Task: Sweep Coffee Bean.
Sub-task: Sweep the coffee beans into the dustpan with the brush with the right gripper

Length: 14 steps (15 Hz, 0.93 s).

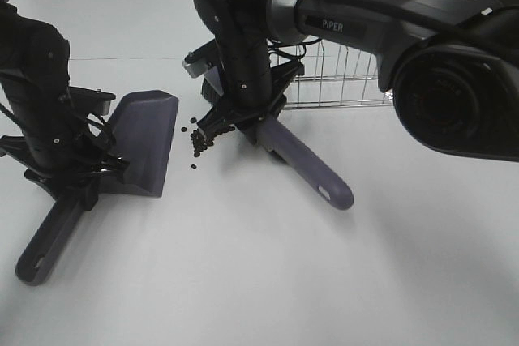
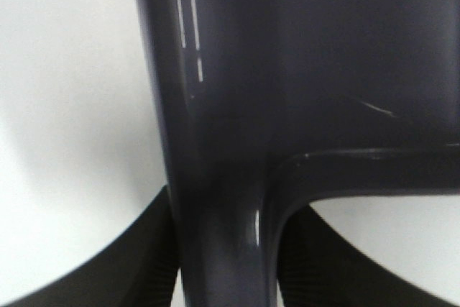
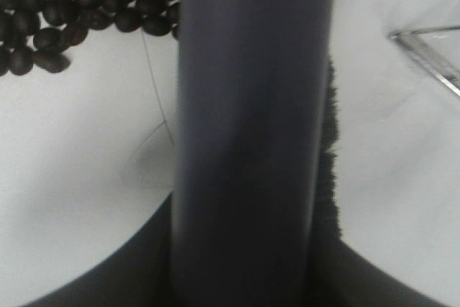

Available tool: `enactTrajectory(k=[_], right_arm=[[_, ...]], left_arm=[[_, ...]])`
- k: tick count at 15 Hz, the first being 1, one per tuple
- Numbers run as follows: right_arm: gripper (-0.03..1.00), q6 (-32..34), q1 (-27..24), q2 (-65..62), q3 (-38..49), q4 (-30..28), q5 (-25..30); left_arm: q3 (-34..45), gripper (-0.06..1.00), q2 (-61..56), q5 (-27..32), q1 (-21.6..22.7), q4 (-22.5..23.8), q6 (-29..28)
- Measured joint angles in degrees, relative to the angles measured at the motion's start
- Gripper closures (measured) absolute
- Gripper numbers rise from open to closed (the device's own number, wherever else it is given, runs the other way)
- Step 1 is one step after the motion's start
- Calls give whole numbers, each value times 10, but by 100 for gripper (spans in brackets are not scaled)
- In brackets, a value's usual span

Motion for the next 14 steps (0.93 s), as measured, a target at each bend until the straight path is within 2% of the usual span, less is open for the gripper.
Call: enactTrajectory(k=[3, 9, 12, 14], right_arm=[[64, 1, 10, 15, 0, 23, 3], [64, 5, 24, 13, -2, 174, -2], [64, 11, 26, 14, -19, 280, -42], [64, 13, 28, 15, -24, 331, -67]], left_arm=[[0, 61, 0, -1, 0, 0, 5], [0, 61, 0, -1, 0, 0, 7], [0, 61, 0, -1, 0, 0, 7], [0, 61, 0, -1, 0, 0, 7]])
